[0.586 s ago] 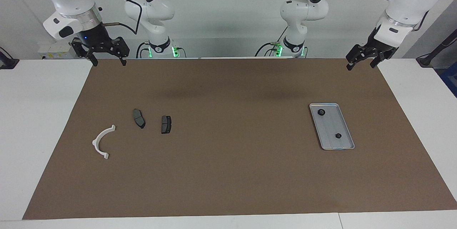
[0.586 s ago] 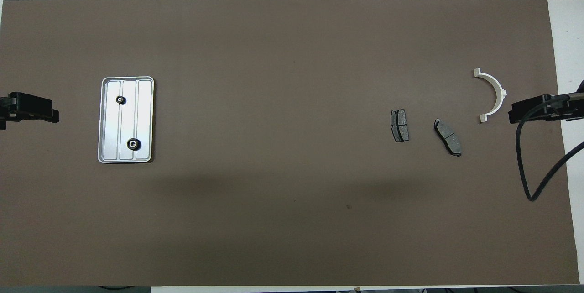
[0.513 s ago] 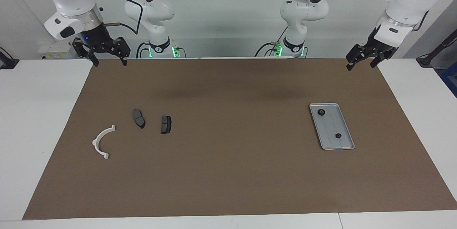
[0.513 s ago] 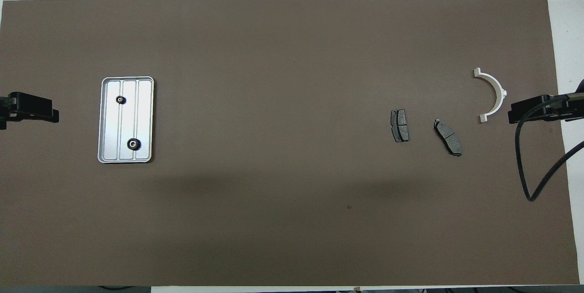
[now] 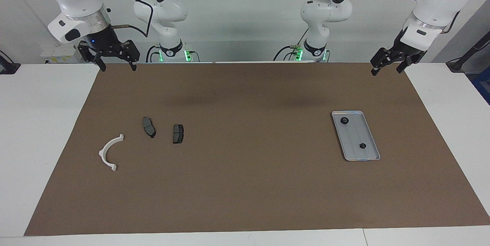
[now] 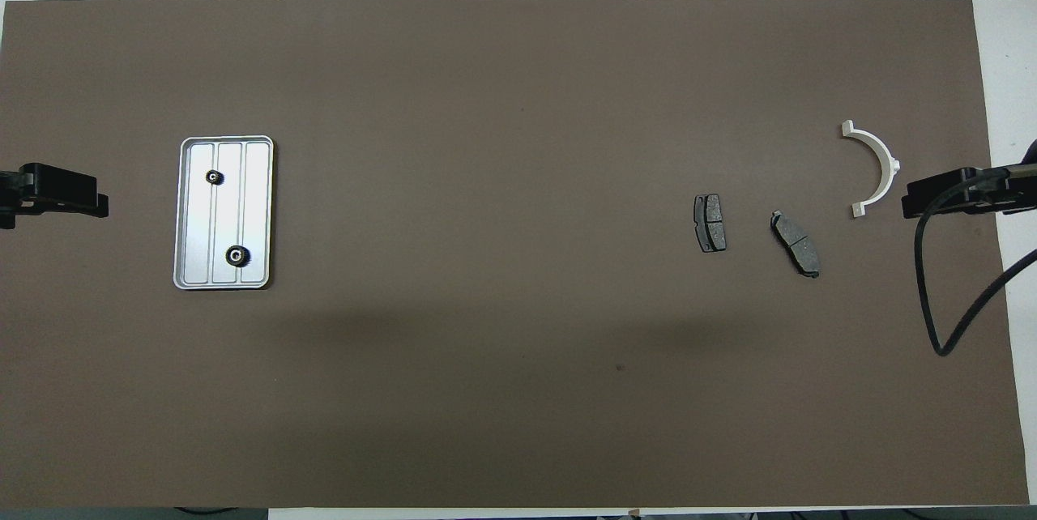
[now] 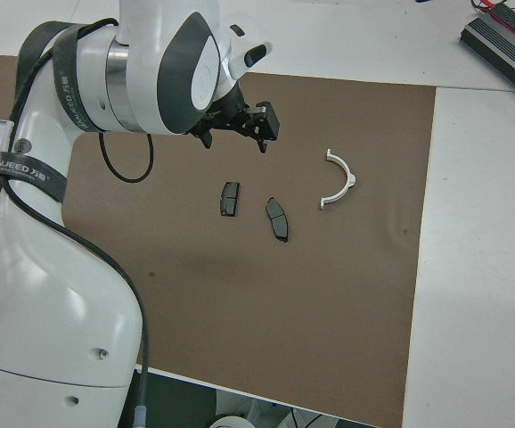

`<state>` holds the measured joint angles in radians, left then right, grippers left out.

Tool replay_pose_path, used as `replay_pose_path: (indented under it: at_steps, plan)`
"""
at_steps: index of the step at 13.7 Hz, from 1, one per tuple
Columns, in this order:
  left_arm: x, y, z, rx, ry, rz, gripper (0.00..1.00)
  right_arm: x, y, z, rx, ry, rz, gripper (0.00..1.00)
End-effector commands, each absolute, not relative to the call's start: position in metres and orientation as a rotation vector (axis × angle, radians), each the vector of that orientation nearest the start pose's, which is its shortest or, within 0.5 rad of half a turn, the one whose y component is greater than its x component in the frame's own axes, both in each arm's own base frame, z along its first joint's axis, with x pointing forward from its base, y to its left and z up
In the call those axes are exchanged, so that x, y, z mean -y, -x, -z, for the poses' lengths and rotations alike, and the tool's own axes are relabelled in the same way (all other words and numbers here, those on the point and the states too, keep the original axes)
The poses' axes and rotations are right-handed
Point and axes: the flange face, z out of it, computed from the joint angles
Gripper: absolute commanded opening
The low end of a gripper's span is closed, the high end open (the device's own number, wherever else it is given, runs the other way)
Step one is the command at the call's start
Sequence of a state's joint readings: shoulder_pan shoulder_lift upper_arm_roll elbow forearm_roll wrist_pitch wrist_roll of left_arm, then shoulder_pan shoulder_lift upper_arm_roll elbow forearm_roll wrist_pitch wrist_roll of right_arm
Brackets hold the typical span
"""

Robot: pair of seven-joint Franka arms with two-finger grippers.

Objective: Place bearing gear from tray to pile

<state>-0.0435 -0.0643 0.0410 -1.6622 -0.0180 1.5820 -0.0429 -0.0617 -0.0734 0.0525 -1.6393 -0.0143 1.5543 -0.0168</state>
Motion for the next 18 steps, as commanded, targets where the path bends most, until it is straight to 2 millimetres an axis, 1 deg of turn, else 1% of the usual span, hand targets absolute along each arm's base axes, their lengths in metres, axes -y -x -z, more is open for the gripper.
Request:
replay_pose_path:
  at_steps: [1,3,6,7,9,10,11,13,15,16,18]
  plan:
    - [0.001,-0.528,-0.62,0.062,3.147,-0.015,1.0,0.006,-0.525,-0.62,0.007,3.147,0.007,1.0]
    - [-0.007,-0.527,-0.623,0.101,3.148,-0.003,1.0,0.008,-0.522,-0.618,0.0,3.148,0.012,1.0]
    - [-0.008,-0.521,-0.606,0.087,3.147,-0.029,1.0,0.013,-0.524,-0.618,0.012,3.149,0.016,1.0]
    - [-0.007,-0.518,-0.597,0.086,3.148,-0.015,1.0,0.013,-0.524,-0.618,0.009,3.149,0.016,1.0]
    - [0.001,-0.508,-0.575,0.07,3.152,0.033,1.0,0.015,-0.524,-0.618,0.004,3.149,0.016,1.0]
    - [0.002,-0.507,-0.566,0.065,3.152,0.026,1.0,0.017,-0.523,-0.618,-0.005,3.149,0.016,1.0]
    - [0.0,-0.51,-0.555,0.072,3.151,0.007,1.0,0.019,-0.523,-0.618,-0.012,3.149,0.016,1.0]
    - [-0.001,-0.512,-0.522,0.077,3.15,0.004,1.0,0.019,-0.523,-0.616,-0.027,3.149,0.011,1.0]
    - [0.0,-0.521,-0.473,0.078,3.147,-0.005,1.0,0.017,-0.523,-0.617,-0.022,3.149,0.014,1.0]
    - [0.001,-0.527,-0.453,0.078,3.146,-0.01,1.0,0.017,-0.523,-0.617,-0.024,3.149,0.014,1.0]
    - [0.003,-0.533,-0.432,0.069,3.143,-0.041,0.89,0.019,-0.523,-0.616,-0.029,3.149,0.011,1.0]
